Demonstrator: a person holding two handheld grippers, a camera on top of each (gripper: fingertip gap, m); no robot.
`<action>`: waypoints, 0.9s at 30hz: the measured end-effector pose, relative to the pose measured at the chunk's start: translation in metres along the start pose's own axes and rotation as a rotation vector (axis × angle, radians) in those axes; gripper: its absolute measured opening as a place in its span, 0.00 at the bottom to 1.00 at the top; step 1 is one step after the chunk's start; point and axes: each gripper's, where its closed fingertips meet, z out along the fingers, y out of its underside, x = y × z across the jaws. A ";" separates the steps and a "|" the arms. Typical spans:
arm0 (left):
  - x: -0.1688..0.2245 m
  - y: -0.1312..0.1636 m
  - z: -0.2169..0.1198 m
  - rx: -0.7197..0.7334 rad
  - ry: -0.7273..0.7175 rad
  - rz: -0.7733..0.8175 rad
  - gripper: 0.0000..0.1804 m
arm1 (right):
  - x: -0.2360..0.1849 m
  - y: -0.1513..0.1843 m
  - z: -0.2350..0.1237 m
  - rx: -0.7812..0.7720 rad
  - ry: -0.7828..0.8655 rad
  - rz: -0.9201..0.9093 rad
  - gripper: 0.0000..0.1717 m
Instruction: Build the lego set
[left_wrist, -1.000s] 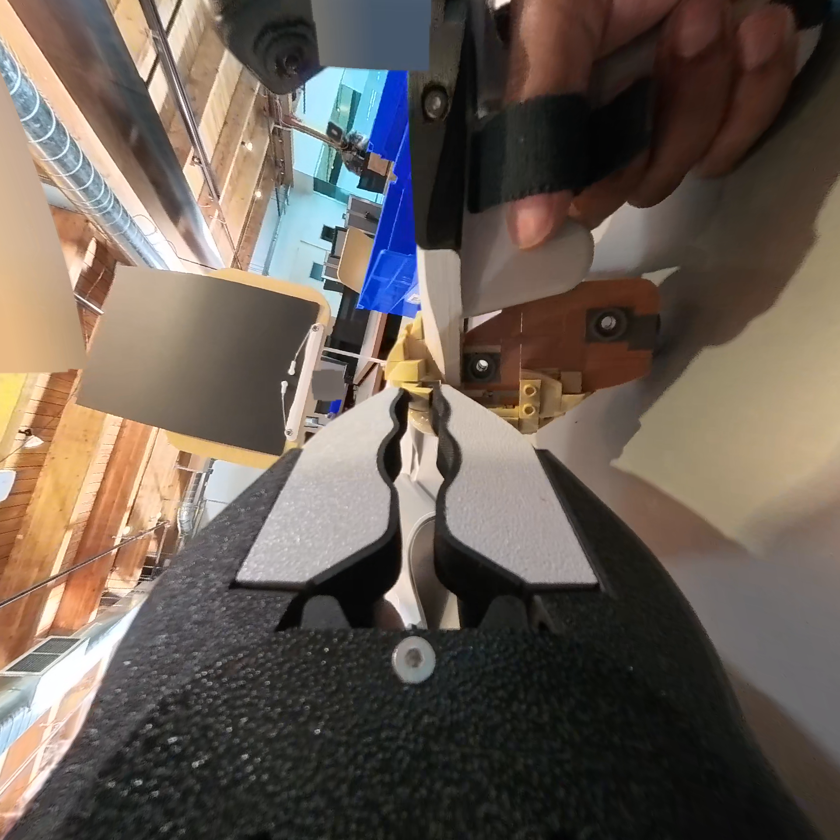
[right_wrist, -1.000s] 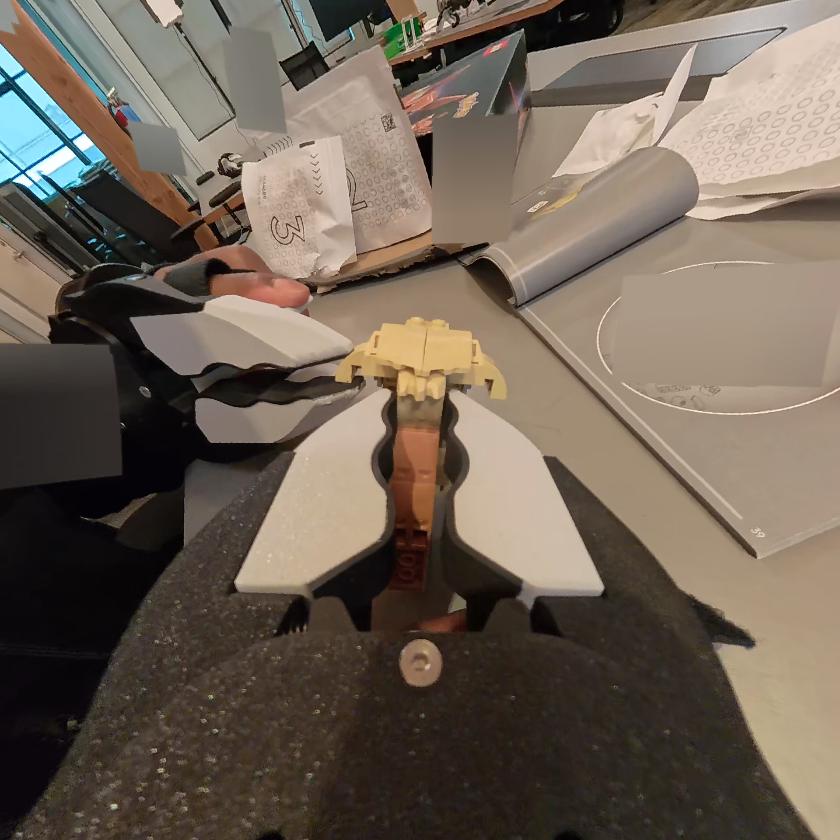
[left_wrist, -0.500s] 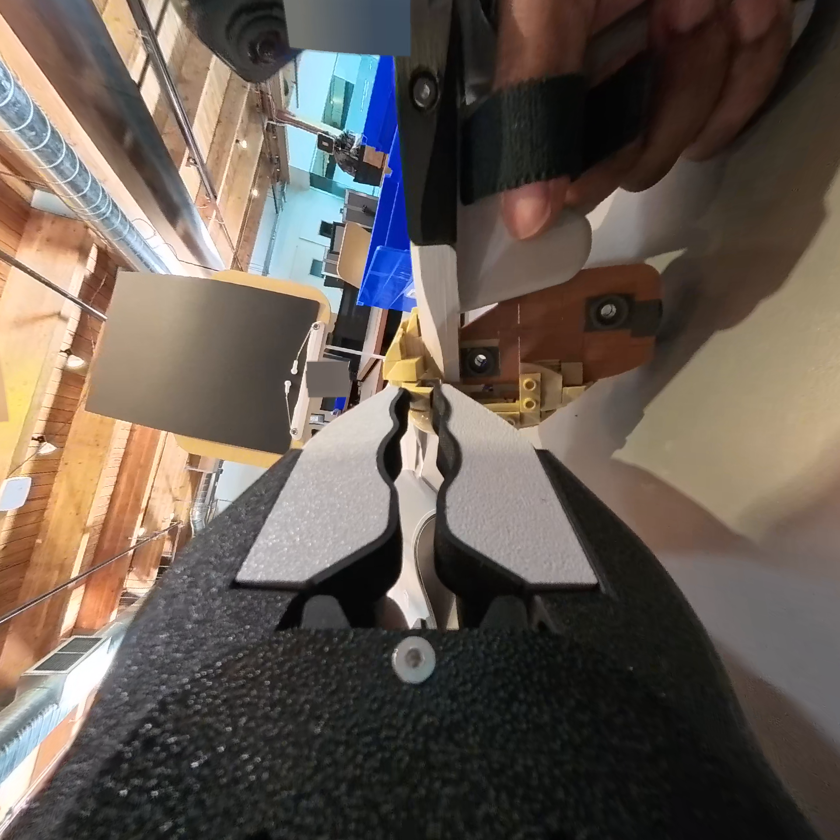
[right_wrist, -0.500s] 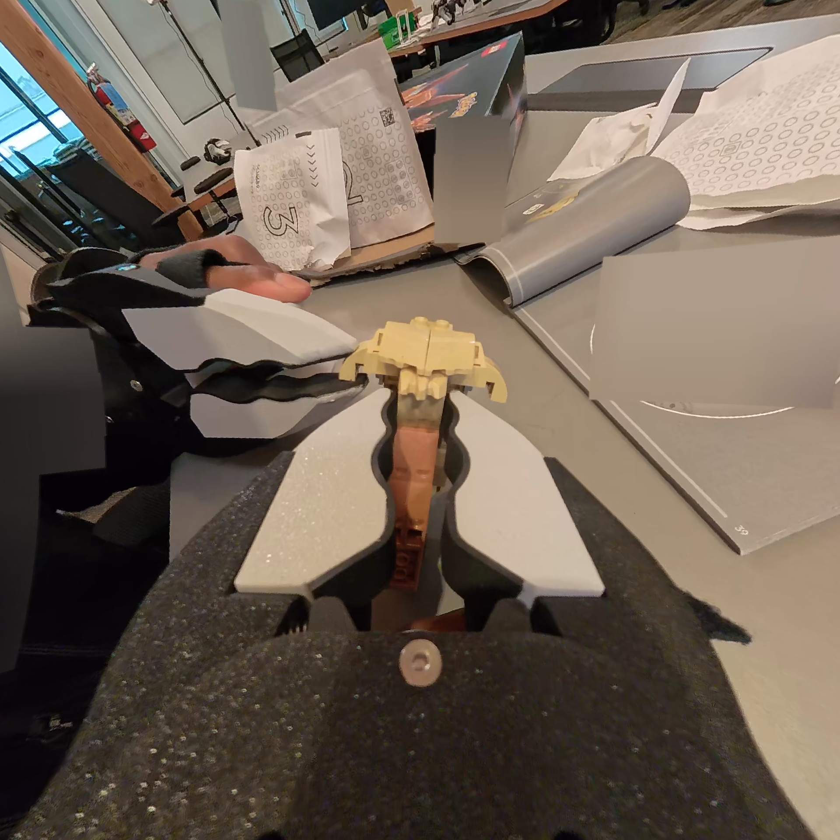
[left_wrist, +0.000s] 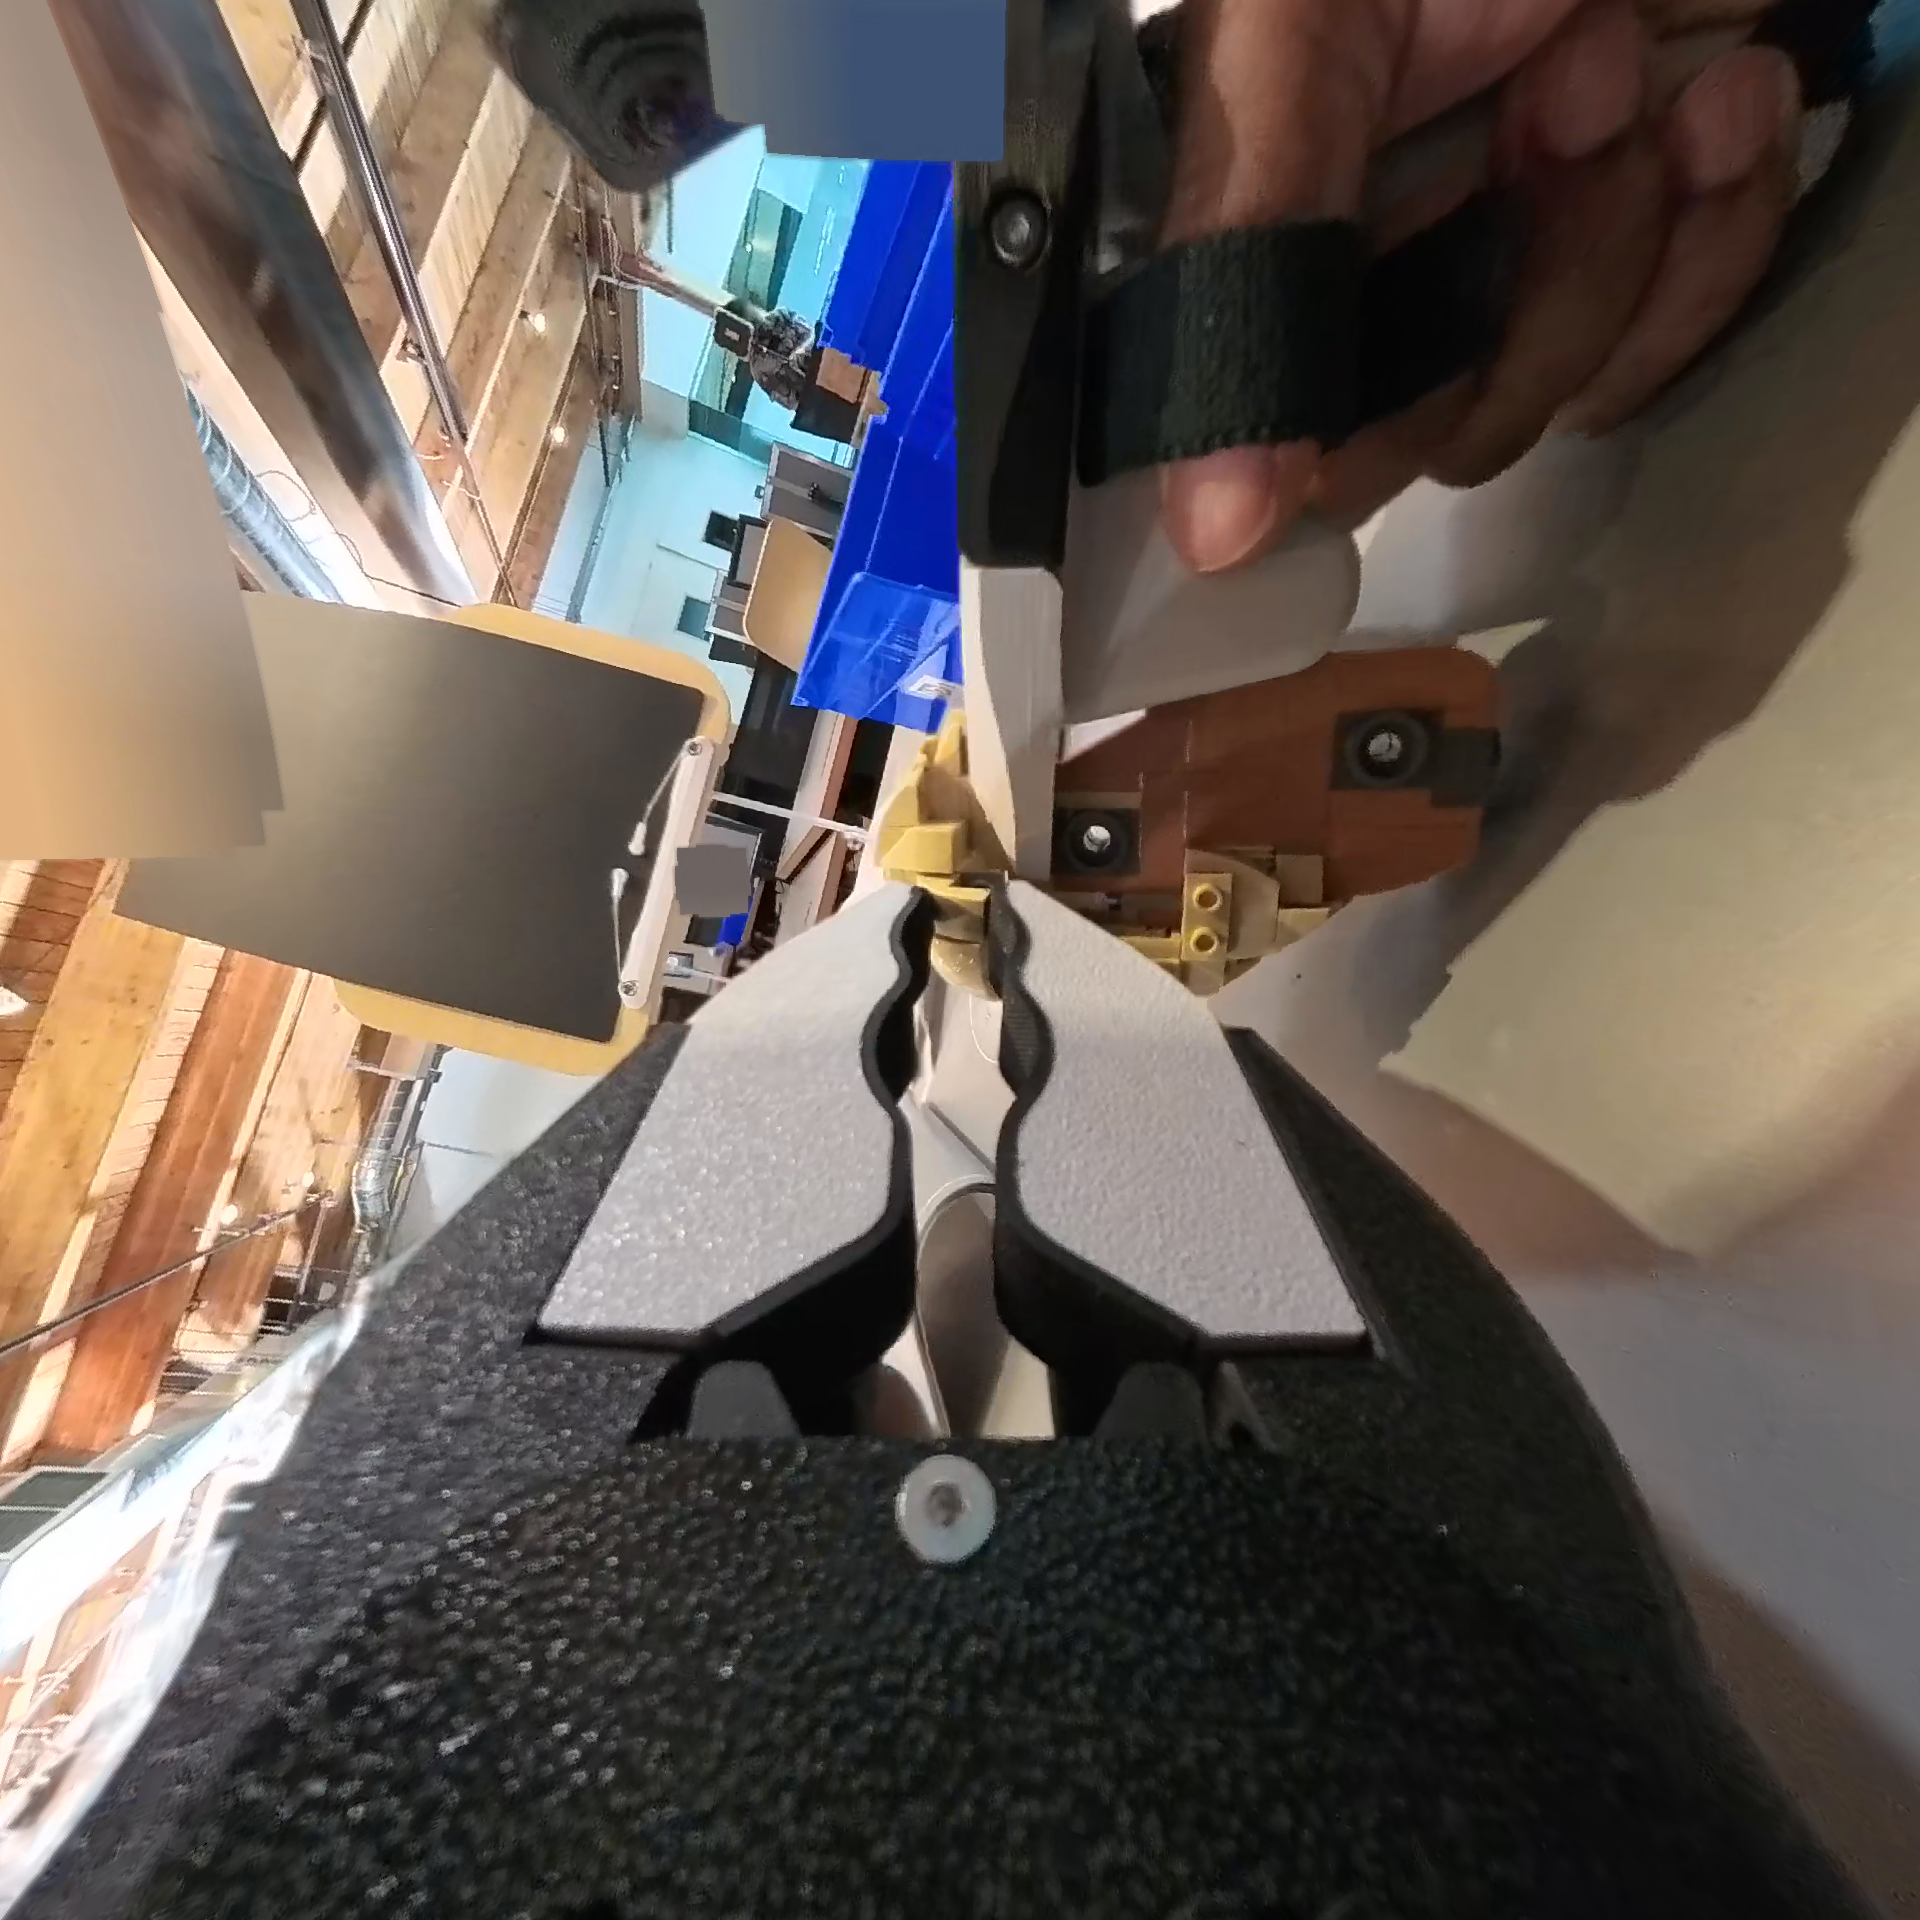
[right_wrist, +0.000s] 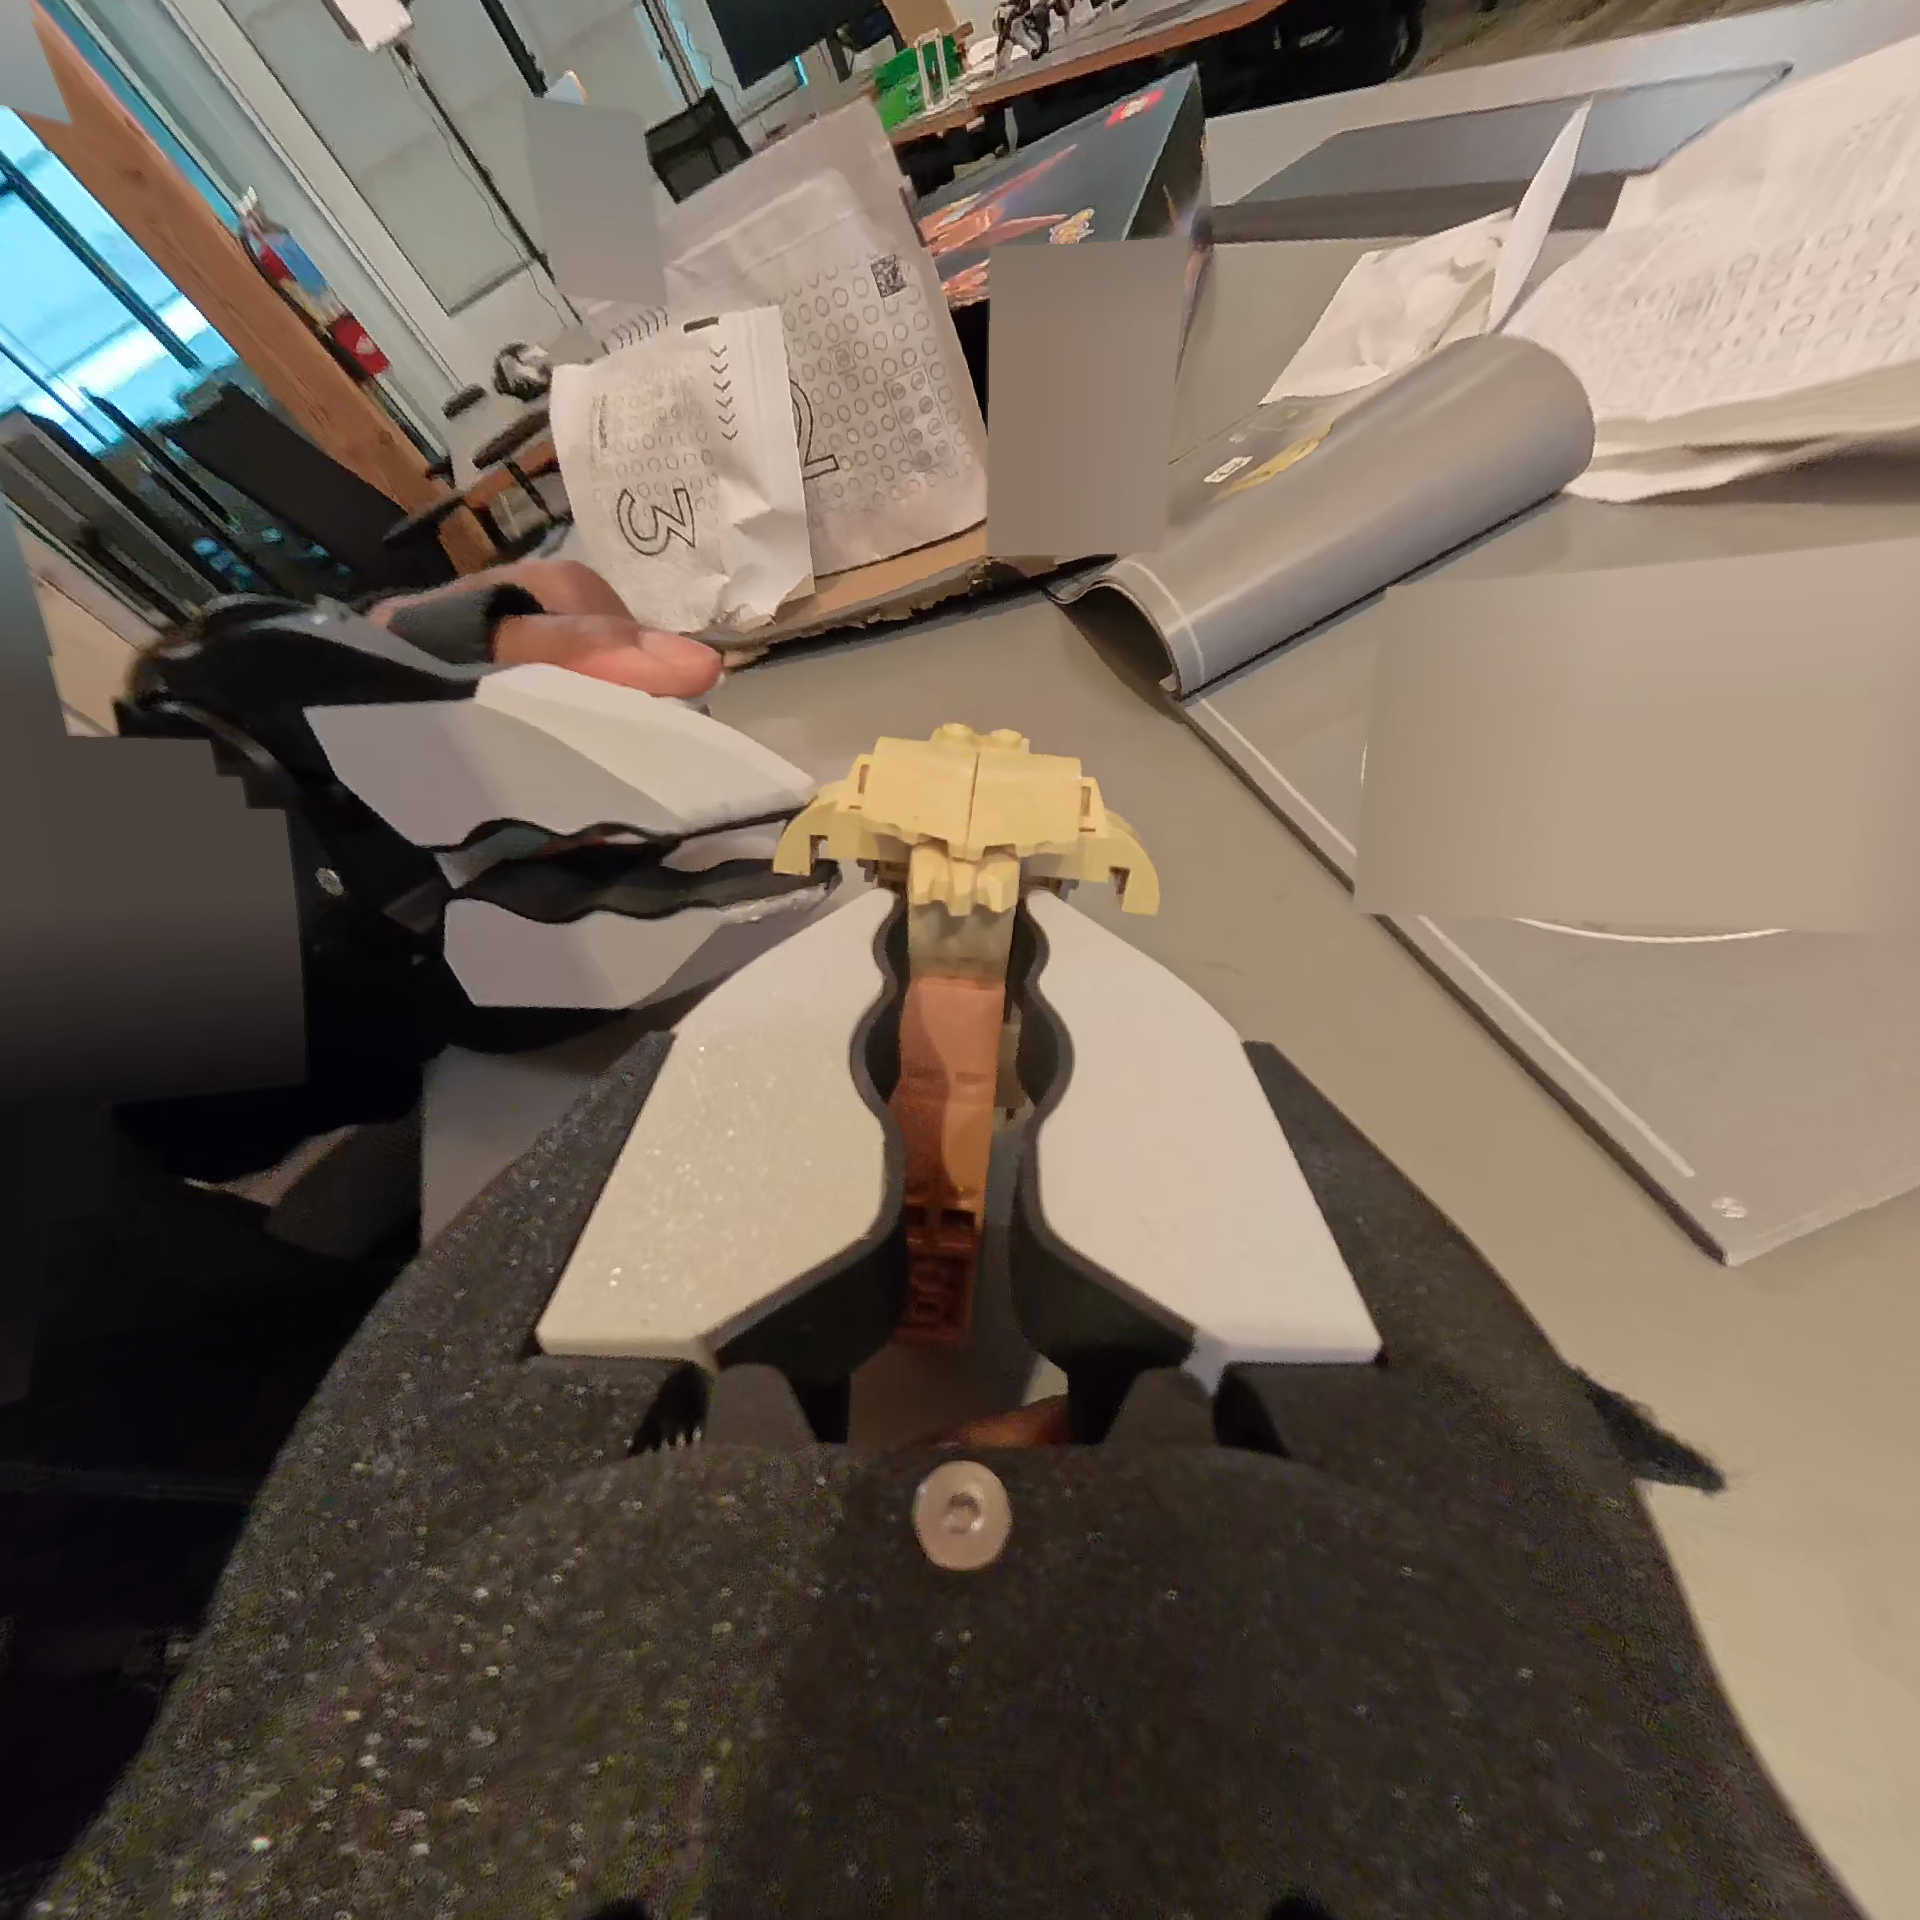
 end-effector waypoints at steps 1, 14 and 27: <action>0.000 0.000 0.000 0.001 -0.003 -0.012 0.06 | 0.000 0.000 0.001 0.000 -0.015 0.040 0.10; -0.006 0.005 -0.001 0.058 0.013 -0.191 0.11 | 0.005 -0.007 -0.003 0.040 -0.124 0.255 0.10; -0.005 0.007 -0.003 0.013 -0.014 -0.037 0.04 | 0.000 0.000 0.000 -0.009 -0.111 0.185 0.10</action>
